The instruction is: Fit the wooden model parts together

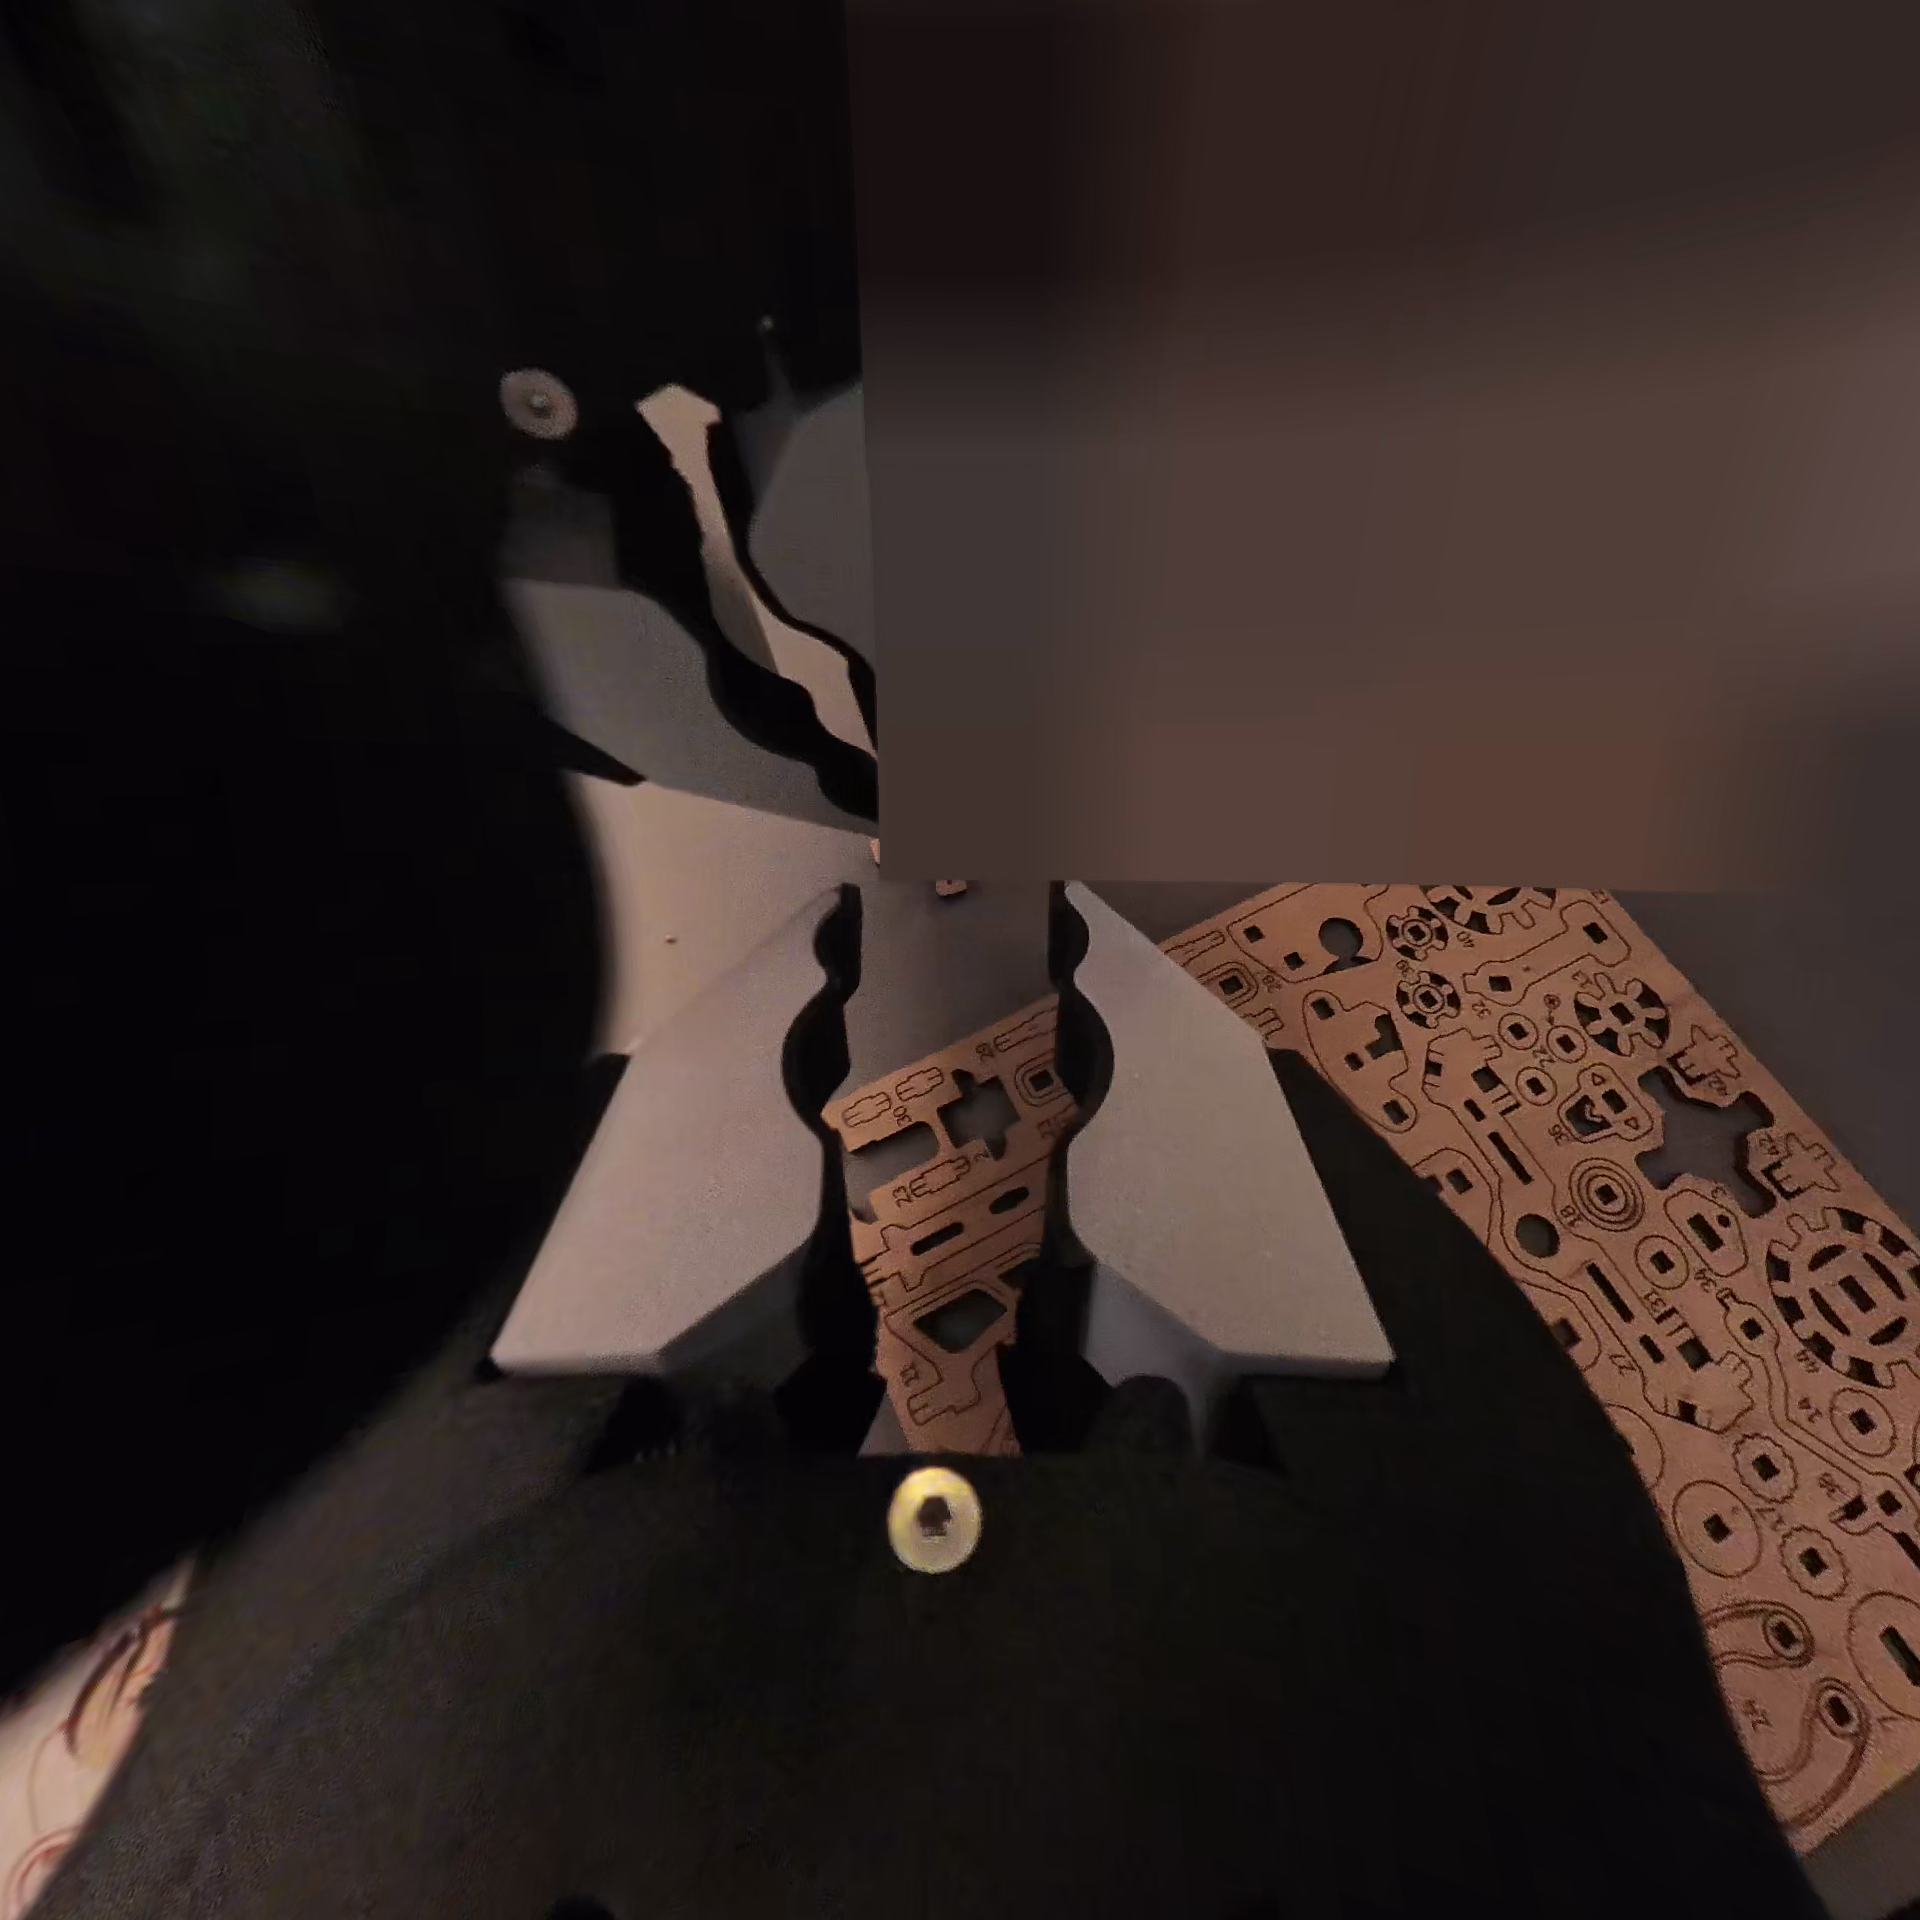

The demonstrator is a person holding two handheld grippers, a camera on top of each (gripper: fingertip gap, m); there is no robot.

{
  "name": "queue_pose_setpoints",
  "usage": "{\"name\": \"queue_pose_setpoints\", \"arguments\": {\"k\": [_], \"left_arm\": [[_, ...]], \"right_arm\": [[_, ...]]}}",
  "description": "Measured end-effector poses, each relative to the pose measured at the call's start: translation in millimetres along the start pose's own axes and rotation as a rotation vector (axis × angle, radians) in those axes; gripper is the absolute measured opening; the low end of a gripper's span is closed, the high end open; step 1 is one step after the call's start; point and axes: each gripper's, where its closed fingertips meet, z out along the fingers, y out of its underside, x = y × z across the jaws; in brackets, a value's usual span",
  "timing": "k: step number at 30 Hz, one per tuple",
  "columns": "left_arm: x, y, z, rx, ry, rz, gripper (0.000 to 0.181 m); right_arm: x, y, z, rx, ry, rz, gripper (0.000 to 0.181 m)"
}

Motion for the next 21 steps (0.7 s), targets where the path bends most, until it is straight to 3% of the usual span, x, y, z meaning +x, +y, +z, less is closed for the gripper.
{"name": "queue_pose_setpoints", "arguments": {"k": [8,21], "left_arm": [[0,1,3,0.008,-0.005,-0.008,0.03],[0,-5,-22,0.08,0.009,-0.055,0.029]], "right_arm": [[0,0,0,0.039,-0.016,-0.018,0.003],[0,0,1,0.021,0.228,-0.102,0.003]]}}
